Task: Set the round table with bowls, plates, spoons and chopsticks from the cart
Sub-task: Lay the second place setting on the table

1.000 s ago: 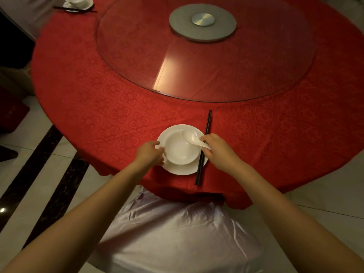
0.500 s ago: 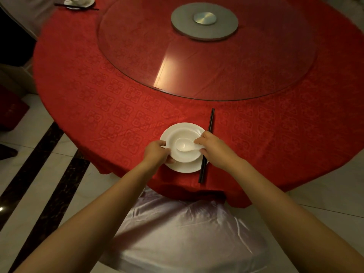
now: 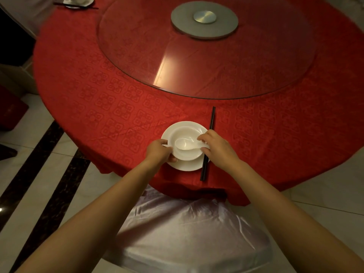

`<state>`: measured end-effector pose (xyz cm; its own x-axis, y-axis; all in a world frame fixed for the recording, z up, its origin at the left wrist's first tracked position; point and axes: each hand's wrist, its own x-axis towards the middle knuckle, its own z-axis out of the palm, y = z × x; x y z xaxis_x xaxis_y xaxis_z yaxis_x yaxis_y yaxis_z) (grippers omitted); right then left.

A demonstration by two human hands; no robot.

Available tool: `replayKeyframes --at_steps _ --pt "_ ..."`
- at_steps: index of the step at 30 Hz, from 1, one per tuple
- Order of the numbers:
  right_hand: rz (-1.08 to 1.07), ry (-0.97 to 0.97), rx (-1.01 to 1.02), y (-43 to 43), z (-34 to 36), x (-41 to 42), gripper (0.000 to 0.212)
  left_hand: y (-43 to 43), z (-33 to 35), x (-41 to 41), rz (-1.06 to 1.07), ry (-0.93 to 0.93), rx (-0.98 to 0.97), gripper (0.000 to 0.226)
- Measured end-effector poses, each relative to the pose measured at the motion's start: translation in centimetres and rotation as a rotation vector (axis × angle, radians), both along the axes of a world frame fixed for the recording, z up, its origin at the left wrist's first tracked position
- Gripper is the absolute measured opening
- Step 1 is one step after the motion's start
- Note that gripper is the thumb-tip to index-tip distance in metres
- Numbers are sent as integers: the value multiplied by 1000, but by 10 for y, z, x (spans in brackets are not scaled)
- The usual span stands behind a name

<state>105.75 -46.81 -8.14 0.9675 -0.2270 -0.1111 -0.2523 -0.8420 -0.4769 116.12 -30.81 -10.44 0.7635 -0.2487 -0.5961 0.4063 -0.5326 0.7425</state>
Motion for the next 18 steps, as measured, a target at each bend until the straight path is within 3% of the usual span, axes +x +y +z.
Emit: replayKeyframes --at_steps 7,13,18 --pt "-30 71 -54 -2 4 -3 46 3 9 4 -57 -25 7 42" --pt "-36 86 -121 4 22 -4 54 16 29 14 -413 -520 390 43" --pt "25 136 -204 19 40 1 62 29 46 15 -572 -642 547 49"
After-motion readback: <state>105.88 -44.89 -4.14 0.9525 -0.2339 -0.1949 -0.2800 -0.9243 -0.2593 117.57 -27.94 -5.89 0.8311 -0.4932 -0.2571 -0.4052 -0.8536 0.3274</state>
